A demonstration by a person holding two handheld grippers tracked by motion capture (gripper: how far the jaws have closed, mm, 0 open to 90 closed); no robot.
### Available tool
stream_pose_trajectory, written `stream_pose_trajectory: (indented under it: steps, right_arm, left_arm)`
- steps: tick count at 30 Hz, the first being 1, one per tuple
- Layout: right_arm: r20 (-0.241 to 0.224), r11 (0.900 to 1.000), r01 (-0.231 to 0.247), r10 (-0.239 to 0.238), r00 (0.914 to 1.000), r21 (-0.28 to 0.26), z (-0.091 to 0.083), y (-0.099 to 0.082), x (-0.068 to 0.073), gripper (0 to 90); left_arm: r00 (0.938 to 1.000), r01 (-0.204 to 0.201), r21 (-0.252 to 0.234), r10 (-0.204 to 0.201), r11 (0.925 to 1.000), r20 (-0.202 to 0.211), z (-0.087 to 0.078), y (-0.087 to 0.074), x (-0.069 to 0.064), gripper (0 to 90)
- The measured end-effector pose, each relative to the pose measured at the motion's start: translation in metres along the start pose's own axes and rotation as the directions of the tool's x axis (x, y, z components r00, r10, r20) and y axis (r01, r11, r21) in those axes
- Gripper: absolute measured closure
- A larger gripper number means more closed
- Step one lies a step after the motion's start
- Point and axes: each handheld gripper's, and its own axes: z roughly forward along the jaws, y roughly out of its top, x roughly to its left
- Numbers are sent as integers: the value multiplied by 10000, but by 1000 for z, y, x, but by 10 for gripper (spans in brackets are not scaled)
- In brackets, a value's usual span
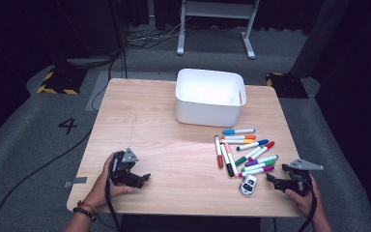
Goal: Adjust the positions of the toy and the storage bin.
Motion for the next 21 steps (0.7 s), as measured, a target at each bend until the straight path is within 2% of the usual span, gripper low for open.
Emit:
stream_pose_trajectory:
  steps: [2,16,20,21]
  right_arm:
    - [13,10000,48,-48,10000,18,0,0,0,167]
    - [47,10000,-14,14,10000,5,0,0,0,167]
    - [60,10000,-17,17,10000,5,0,0,0,167]
    - [62,10000,-16,16,10000,5,0,0,0,167]
  left_arm:
    - [9997,-218,50,217,9998,147,0,1,2,0]
    - [9995,-245,98,243,9997,217,0,1,3,1]
    - [9983,-499,-53,501,9987,307,1,2,5,9]
    - [9979,-439,-148,446,9989,472,1,2,4,30]
